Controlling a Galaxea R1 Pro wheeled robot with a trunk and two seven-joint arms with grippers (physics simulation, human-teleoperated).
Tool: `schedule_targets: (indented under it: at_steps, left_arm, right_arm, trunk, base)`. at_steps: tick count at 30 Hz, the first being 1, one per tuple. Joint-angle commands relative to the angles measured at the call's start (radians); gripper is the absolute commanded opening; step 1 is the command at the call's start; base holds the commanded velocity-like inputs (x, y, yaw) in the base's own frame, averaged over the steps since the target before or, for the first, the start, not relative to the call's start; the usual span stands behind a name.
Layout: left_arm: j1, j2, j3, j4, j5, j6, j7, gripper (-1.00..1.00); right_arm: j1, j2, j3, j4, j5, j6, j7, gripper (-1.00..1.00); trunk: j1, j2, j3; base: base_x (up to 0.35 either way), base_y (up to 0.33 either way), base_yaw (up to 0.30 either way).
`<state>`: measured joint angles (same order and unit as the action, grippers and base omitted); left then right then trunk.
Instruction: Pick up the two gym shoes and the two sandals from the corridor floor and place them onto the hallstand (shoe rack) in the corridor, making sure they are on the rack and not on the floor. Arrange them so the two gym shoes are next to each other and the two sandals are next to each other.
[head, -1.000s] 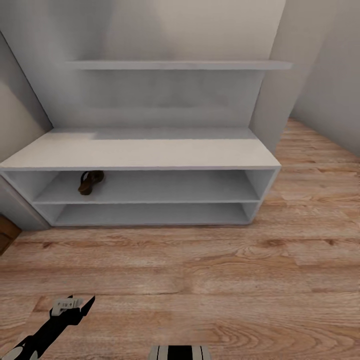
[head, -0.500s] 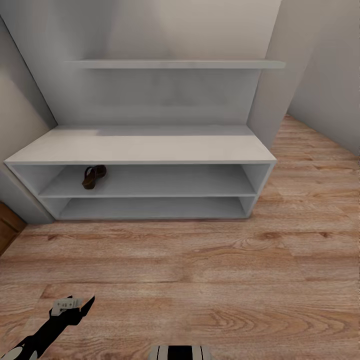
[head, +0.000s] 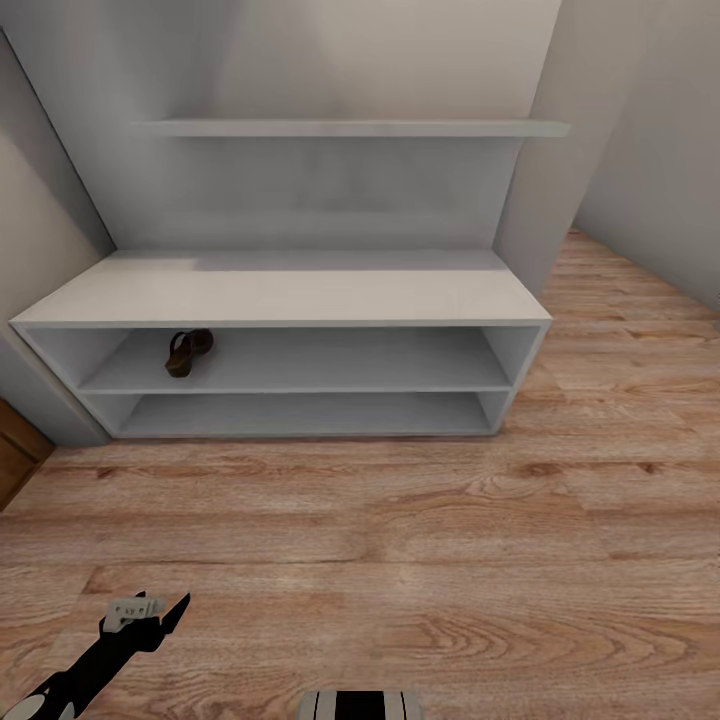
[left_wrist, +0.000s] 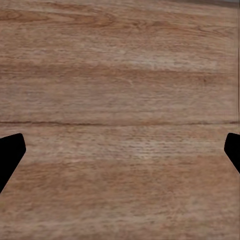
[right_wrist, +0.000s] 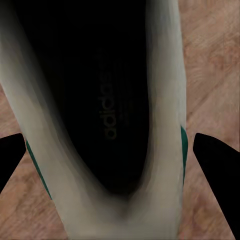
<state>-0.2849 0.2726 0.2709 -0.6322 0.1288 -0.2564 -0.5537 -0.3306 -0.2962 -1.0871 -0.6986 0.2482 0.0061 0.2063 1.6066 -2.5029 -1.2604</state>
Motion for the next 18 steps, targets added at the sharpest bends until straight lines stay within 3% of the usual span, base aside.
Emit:
schedule_targets:
  at_steps: [1,2,3,4,5,6,7,10,11,12,14,15,17,18]
  left_arm:
    - [0.000,0.000,0.002,0.003,0.004,0.000,-0.011,1.00]
    - [0.000,0.000,0.002,0.004,0.003,0.000,-0.013,1.00]
    - [0.000,0.001,0.002,0.006,0.000,0.000,-0.020,1.00]
    - [0.000,0.002,0.002,0.007,-0.001,-0.001,-0.025,1.00]
    - [0.000,0.004,0.002,0.008,-0.004,-0.001,-0.043,1.00]
    - [0.000,0.005,0.001,0.008,-0.004,-0.001,-0.050,1.00]
    - [0.000,0.006,0.001,0.009,-0.007,-0.001,-0.069,1.00]
    - [0.000,0.010,0.001,0.009,-0.020,-0.001,-0.121,1.00]
    - [0.000,0.011,0.000,0.009,-0.040,-0.001,-0.161,1.00]
    - [0.000,0.012,0.000,0.009,-0.049,-0.002,-0.174,1.00]
    - [0.000,0.012,-0.001,0.009,-0.084,-0.002,-0.214,1.00]
    - [0.000,0.011,-0.005,0.009,-0.119,-0.003,-0.251,1.00]
    - [0.000,0.009,-0.010,0.006,-0.135,-0.004,-0.296,1.00]
    - [0.001,0.009,-0.011,0.004,-0.143,-0.004,-0.352,1.00]
  right_arm:
    - [-0.002,0.003,0.045,0.009,0.022,0.000,0.007,-1.00]
    - [-0.002,0.004,0.077,0.019,0.026,0.000,0.007,-1.00]
    - [-0.003,0.011,0.161,0.034,0.032,0.001,0.006,-1.00]
    - [-0.003,0.016,0.204,0.039,0.035,0.002,0.005,-1.00]
    - [-0.005,0.043,0.330,0.048,0.039,0.004,0.004,-1.00]
    - [-0.006,0.056,0.367,0.050,0.040,0.004,0.003,-1.00]
    - [-0.010,0.084,0.434,0.050,0.042,0.006,0.002,-1.00]
    - [-0.031,0.154,0.535,0.051,0.046,0.011,-0.001,-1.00]
    - [-0.058,0.207,0.595,0.052,0.051,0.016,-0.008,-1.00]
    - [-0.069,0.225,0.613,0.053,0.053,0.021,-0.014,-1.00]
    - [-0.115,0.287,0.685,0.056,0.060,0.073,-0.054,-1.00]
    - [-0.169,0.346,0.762,0.057,0.062,0.190,-0.122,-1.00]
    - [-0.227,0.385,0.806,0.056,0.061,0.296,-0.155,-1.00]
    - [-0.299,0.409,0.822,0.057,0.058,0.365,-0.166,-1.00]
  trunk:
    - [0.000,0.000,-0.001]
    - [0.000,0.000,-0.001]
    - [0.000,0.000,-0.001]
    - [0.000,0.000,-0.001]
    - [0.000,0.000,-0.001]
    - [0.000,0.000,-0.001]
    - [0.000,0.000,-0.001]
    - [0.000,0.000,-0.001]
    - [0.000,0.000,-0.001]
    - [0.000,0.000,-0.001]
    - [0.000,0.000,-0.001]
    - [0.000,0.000,-0.001]
    - [0.000,0.000,-0.001]
    - [0.000,0.000,-0.001]
  base:
    - [0.000,0.000,0.000]
    - [0.000,0.000,0.000]
    - [0.000,0.000,0.000]
    - [0.000,0.000,0.000]
    - [0.000,0.000,0.000]
    - [0.000,0.000,0.000]
    - [0.000,0.000,0.000]
    - [0.000,0.000,0.000]
    - [0.000,0.000,0.000]
    - [0.000,0.000,0.000]
    - [0.000,0.000,0.000]
    - [0.000,0.000,0.000]
    - [0.000,0.000,0.000]
    - [0.000,0.000,0.000]
